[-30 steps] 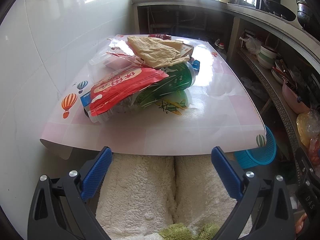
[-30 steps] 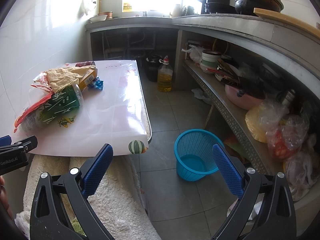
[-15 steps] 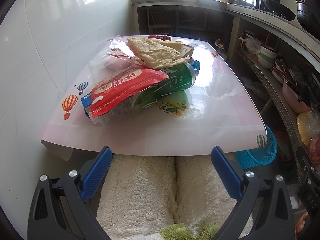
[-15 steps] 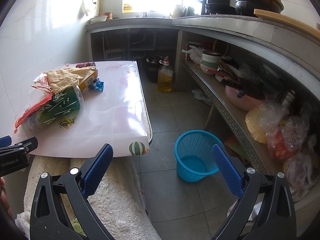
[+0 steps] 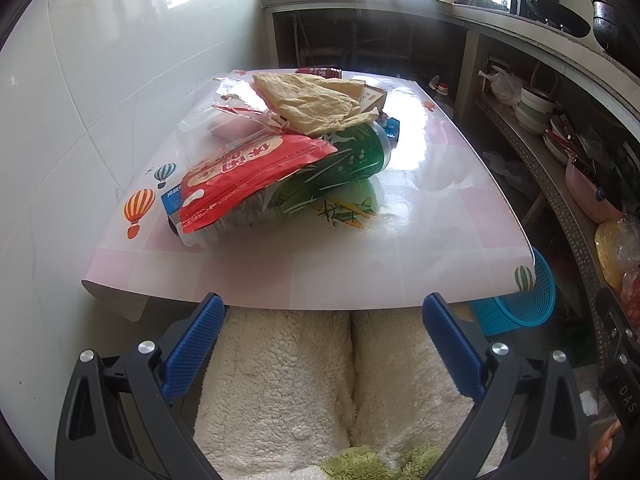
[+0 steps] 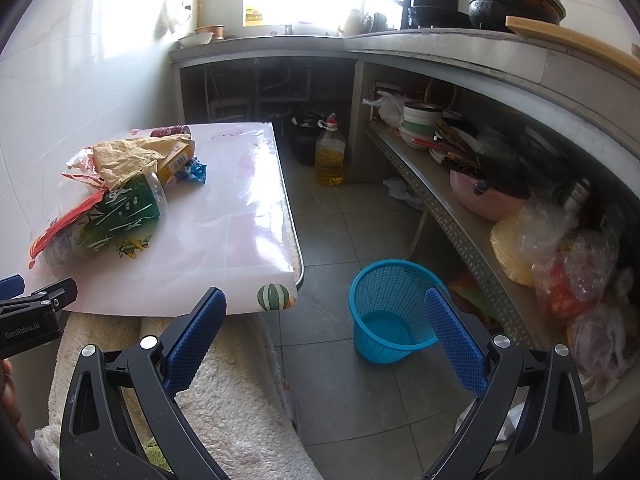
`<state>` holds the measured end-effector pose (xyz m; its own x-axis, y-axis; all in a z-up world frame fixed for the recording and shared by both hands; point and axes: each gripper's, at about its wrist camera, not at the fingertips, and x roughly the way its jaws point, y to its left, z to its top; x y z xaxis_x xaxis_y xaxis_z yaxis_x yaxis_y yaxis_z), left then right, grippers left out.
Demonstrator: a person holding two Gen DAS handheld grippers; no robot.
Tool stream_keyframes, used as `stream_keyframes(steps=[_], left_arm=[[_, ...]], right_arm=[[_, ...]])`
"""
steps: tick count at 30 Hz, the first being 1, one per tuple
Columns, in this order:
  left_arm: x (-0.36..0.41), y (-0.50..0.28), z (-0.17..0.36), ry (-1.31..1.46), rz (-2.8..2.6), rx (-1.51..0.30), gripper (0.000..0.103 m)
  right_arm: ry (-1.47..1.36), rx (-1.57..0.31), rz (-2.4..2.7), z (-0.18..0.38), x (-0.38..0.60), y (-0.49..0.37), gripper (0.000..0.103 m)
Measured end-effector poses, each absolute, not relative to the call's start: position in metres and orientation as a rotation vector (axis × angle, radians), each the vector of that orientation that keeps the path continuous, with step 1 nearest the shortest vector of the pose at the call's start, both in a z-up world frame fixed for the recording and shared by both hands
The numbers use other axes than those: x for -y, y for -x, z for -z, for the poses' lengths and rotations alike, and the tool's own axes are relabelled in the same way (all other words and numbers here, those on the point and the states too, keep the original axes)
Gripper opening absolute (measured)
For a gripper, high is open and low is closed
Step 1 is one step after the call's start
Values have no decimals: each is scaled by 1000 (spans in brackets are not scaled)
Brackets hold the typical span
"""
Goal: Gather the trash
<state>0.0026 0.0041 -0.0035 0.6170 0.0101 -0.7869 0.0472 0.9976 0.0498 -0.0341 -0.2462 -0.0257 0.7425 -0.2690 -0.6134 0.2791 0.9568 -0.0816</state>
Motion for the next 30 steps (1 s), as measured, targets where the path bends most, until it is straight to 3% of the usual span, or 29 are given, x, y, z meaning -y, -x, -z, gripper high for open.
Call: stream_keyframes(steps=[30], left_arm=[[-20, -48, 4, -3, 45, -946, 97]], right_arm=[[-42, -702, 149, 13, 228, -15, 95]])
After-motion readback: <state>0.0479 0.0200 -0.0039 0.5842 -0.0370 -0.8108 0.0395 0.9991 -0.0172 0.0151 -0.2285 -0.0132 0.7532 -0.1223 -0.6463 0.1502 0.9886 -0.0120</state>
